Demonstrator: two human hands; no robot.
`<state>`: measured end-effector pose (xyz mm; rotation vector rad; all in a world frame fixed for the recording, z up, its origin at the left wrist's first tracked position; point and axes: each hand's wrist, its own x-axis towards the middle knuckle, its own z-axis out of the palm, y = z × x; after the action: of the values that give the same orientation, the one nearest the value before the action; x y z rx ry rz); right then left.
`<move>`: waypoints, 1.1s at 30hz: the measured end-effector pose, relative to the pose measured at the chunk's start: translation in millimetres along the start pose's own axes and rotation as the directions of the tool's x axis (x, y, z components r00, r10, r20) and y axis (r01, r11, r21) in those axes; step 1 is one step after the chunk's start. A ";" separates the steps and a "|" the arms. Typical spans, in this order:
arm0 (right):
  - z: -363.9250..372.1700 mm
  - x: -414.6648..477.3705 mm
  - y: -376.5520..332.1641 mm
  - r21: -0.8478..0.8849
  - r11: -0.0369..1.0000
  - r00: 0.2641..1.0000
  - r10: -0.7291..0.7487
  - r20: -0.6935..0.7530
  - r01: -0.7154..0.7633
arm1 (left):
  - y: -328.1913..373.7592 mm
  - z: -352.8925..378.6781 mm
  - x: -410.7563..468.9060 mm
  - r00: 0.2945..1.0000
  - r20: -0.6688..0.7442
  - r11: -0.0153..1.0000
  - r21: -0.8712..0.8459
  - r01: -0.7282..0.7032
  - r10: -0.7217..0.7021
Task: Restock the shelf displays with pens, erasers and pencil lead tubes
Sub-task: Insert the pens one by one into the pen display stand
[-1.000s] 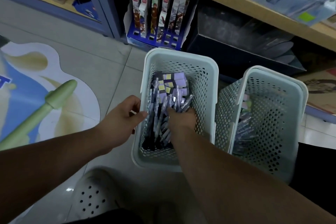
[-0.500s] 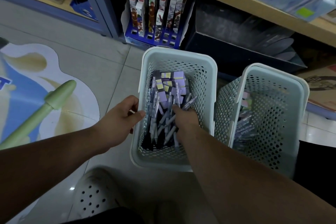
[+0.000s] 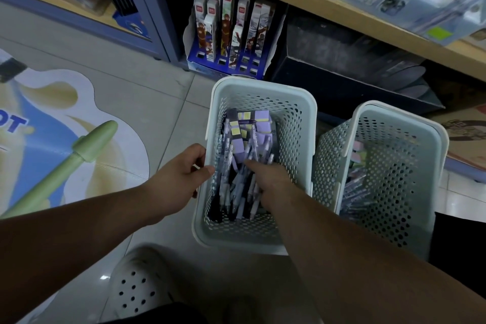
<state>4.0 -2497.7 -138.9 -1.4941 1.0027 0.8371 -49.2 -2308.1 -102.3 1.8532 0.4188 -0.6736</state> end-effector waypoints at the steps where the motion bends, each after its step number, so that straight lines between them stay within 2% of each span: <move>1: 0.8 -0.9 0.4 0.007 1.000 1.000 -0.010 0.010 0.010 | 0.7 0.4 -0.4 1.000 -0.004 1.000 0.002 0.002 -0.002; 9: 8.4 3.4 4.7 -0.044 0.999 1.000 0.010 0.005 -0.010 | 1.8 0.4 -0.3 1.000 0.008 1.000 0.011 0.005 -0.005; 19: -12.2 -5.1 10.2 0.033 0.999 1.000 -0.005 -0.012 0.006 | 3.2 0.2 -0.9 1.000 0.000 1.000 0.005 -0.004 0.004; 25: -20.9 -15.7 12.1 -0.012 1.000 1.000 -0.028 0.012 0.028 | 6.1 -1.4 -2.6 1.000 0.012 1.000 -0.009 0.002 -0.002; 30: -20.2 -25.6 7.5 0.017 0.993 0.993 -0.118 0.021 0.118 | 9.0 -1.2 -3.9 1.000 0.013 1.000 -0.019 0.005 -0.004; 33: -16.0 -25.4 6.3 -0.055 0.986 0.987 -0.155 0.035 0.157 | 9.1 -1.6 -4.0 1.000 0.013 1.000 -0.016 0.002 -0.002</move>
<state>-12.1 -2510.0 -115.9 -1.5822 0.8333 0.7793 -46.7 -2309.9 -92.7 1.8333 0.4163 -0.6810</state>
